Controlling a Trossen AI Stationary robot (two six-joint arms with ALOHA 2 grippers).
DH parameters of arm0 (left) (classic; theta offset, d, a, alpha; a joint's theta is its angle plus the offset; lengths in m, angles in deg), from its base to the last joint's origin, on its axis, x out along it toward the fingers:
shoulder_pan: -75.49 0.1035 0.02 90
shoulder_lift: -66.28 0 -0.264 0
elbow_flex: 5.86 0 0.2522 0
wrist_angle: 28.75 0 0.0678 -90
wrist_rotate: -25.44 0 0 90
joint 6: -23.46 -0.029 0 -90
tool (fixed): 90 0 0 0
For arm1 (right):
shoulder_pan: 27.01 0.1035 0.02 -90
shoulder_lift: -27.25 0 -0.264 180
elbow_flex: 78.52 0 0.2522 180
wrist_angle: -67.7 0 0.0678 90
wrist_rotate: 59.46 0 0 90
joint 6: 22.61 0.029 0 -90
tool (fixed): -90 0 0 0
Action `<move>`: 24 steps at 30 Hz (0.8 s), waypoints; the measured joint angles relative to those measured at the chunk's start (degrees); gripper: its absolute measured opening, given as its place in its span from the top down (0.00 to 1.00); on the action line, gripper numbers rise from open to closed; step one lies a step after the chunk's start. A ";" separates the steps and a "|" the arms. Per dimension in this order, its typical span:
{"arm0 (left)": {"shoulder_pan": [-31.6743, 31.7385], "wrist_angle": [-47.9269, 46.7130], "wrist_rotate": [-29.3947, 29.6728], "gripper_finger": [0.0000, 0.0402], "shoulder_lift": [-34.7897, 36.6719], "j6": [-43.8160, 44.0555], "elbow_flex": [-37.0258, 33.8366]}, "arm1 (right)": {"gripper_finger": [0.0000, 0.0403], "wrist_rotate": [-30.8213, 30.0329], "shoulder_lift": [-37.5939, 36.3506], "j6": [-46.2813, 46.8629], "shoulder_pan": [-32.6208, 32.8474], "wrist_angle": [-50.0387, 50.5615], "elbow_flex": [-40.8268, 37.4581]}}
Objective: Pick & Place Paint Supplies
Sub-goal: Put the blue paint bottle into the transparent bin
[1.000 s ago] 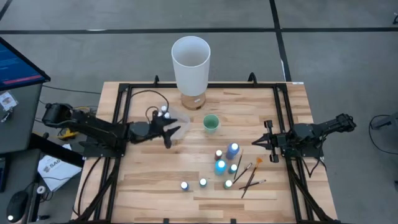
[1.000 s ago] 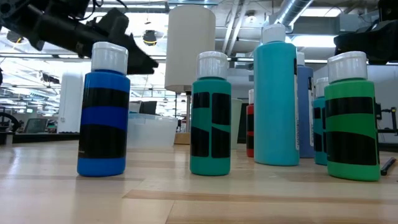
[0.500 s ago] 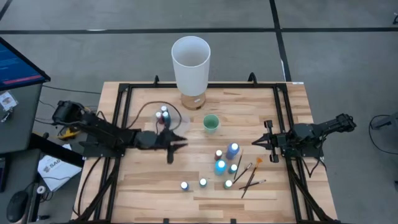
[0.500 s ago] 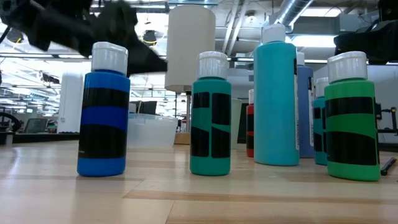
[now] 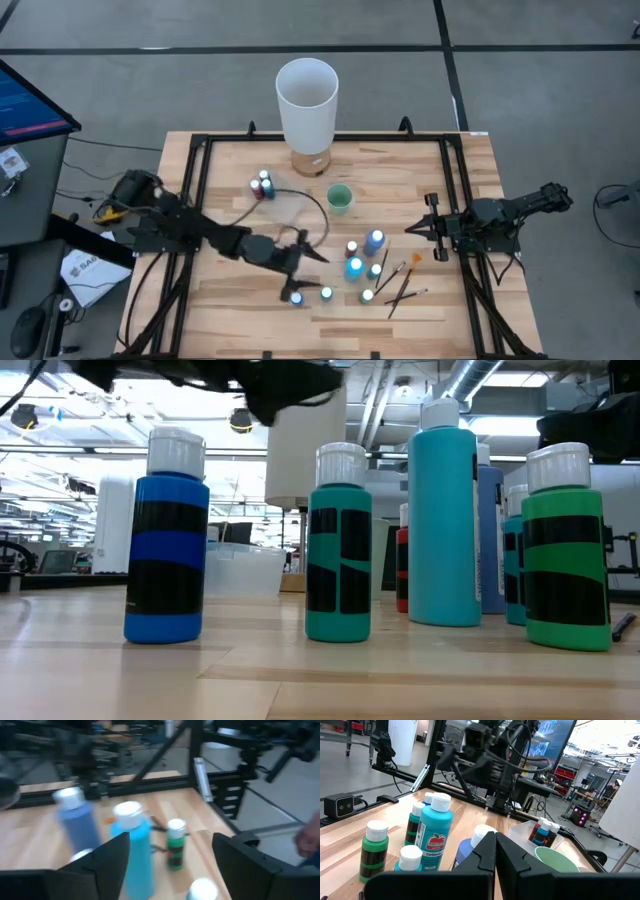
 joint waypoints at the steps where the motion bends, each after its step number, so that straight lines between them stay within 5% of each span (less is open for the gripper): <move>1: 0.06 -0.23 -1.65 0.30 -1.55 -0.29 1.30 | 1.00 0.00 -0.02 0.00 0.00 0.00 0.00; 11: -0.03 -8.24 -9.59 0.31 -9.61 -1.25 8.29 | 1.00 0.00 -0.02 -0.01 0.01 0.00 -0.01; 24: 1.66 -15.67 -10.15 0.32 -9.88 0.76 8.61 | 1.00 0.00 0.00 -0.01 0.01 0.00 -0.01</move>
